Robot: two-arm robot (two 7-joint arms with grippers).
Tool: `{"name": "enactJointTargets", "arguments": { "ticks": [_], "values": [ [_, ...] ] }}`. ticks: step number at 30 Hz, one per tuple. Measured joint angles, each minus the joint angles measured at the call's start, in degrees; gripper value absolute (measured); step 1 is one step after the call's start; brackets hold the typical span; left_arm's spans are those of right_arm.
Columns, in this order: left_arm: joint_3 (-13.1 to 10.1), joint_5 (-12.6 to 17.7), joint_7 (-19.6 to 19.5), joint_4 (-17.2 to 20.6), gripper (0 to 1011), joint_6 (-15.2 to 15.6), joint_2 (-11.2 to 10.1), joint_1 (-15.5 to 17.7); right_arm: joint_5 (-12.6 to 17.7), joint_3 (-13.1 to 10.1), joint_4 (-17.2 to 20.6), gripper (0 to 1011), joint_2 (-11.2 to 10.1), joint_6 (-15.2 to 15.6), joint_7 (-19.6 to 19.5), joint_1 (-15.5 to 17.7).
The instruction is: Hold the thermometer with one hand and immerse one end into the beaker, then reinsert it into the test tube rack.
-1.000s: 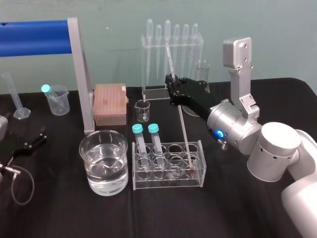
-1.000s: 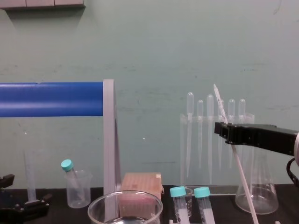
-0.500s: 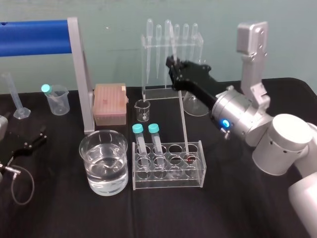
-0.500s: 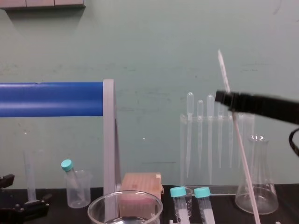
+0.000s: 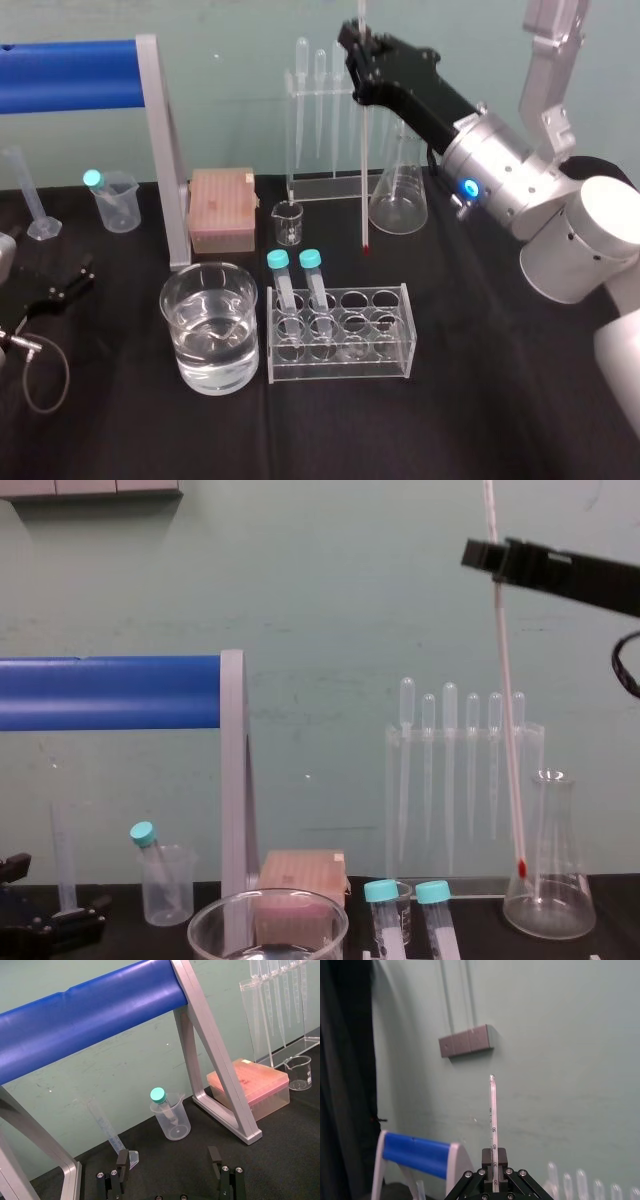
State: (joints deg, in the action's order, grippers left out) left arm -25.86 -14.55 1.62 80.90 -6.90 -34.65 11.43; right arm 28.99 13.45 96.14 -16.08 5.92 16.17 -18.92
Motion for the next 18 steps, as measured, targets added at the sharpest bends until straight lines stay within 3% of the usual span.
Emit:
{"name": "enactJointTargets", "arguments": {
  "ticks": [11,18],
  "values": [
    [0.00,0.00,0.00,0.00,1008,0.00,0.00,0.00,3.65,2.37,-3.80,57,0.96,-3.52,4.31,-4.18],
    [0.00,0.00,0.00,0.00,1008,0.00,0.00,0.00,6.22,4.87,-8.58,57,2.57,-10.02,10.06,-6.77]
  ]
}}
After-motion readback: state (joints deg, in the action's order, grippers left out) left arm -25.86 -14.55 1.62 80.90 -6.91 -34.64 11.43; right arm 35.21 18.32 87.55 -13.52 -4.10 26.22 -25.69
